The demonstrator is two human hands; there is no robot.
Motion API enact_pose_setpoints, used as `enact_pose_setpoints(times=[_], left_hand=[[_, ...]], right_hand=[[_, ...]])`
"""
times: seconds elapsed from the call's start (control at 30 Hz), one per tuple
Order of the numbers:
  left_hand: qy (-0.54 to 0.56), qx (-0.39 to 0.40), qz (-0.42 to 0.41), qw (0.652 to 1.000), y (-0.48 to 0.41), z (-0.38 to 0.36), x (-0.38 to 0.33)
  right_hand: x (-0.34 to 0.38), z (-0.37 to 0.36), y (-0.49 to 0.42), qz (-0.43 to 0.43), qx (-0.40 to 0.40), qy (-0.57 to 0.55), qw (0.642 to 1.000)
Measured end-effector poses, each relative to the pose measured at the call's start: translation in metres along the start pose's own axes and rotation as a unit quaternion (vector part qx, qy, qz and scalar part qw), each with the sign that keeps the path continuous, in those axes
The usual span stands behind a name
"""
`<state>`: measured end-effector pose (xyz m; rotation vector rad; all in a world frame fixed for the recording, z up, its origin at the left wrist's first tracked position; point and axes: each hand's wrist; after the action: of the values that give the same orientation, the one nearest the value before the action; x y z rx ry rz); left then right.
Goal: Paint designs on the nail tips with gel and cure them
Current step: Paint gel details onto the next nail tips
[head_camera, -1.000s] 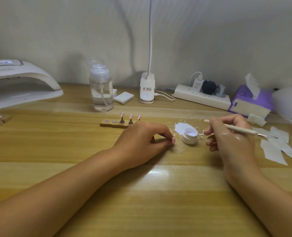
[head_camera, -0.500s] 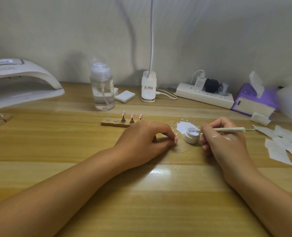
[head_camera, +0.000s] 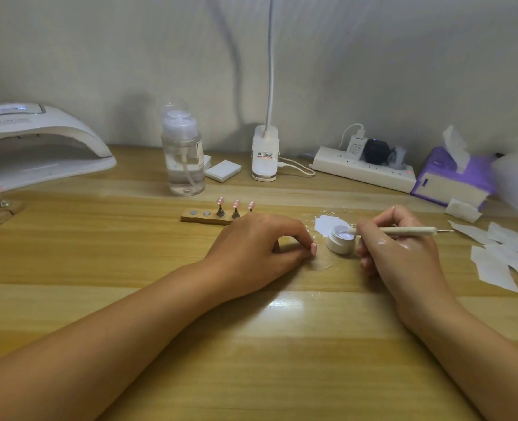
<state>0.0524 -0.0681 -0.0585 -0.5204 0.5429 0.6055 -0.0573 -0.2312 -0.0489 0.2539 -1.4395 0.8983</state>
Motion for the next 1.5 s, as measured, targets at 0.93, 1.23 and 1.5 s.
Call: enact_pose_setpoints(times=[0.93,1.23,1.5], left_hand=[[0.013,-0.011,-0.001,1.0,-0.001,0.001,-0.003],[0.013,-0.011,-0.01,1.0,-0.002,0.001,-0.003],[0.017,-0.011,-0.009,1.0,-0.002,0.001,-0.003]], right_hand=[[0.016,-0.023,0.022,-0.02,0.06,-0.046,0.997],[0.016,-0.025,0.022,-0.012,0.066,-0.017,0.998],[0.015,-0.025,0.022,-0.005,0.07,-0.022,0.997]])
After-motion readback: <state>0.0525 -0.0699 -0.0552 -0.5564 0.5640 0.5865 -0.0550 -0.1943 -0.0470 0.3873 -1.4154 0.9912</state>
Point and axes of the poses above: each hand's wrist, its own y-axis away from the middle knuckle, its own z-axis out of the back of the hand, x = y × z, and after that the axes turned 10 degrees about z, right-handed
